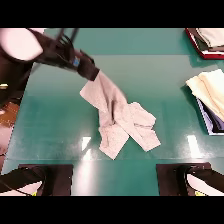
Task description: Fold the shirts.
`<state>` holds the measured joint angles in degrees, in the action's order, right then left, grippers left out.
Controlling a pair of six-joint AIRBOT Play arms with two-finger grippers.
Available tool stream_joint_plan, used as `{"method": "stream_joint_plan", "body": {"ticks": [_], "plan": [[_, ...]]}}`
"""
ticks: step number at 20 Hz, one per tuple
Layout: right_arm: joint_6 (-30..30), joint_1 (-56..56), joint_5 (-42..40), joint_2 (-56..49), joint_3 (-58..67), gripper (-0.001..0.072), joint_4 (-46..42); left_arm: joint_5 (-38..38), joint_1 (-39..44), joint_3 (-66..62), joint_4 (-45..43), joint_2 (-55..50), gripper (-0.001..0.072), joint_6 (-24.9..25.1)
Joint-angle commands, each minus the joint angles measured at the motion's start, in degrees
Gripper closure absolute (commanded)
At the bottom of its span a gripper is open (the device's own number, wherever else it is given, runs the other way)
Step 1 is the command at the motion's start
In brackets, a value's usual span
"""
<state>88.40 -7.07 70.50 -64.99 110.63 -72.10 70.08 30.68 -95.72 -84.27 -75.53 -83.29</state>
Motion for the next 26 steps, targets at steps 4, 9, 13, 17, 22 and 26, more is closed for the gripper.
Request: {"method": "stream_joint_plan", "body": {"ticks": [4,9,13,17,22,26], "plan": [[0.0,0.0,5.2,-0.3,0.0,0.069,-1.6,5.0,-13.8,5.0,-1.8,-2.8,0.0208,-5.5],[0.0,0.0,11.6,-1.7,0.0,0.0691,-1.6,-1.1,-23.3,15.8,16.1,-2.8,0.0208,-0.9],[0.0,0.0,15.8,-3.8,0.0,0.0691,-1.4,-7.5,-24.1,32.3,17.4,-3.0,0.0208,3.3],[0.0,-0.6,19.2,-5.8,0.0,0.0691,-0.9,-15.2,-24.0,39.1,21.2,-5.0,0.0208,4.8],[0.0,-4.0,20.3,-6.0,0.0,0.0691,-1.1,-18.1,-24.0,39.0,31.4,-8.6,0.021,8.8],[0.0,-6.1,22.1,-5.8,-0.9,0.0691,-1.0,-18.1,-24.0,37.9,32.3,-8.7,0.0466,8.8]]}}
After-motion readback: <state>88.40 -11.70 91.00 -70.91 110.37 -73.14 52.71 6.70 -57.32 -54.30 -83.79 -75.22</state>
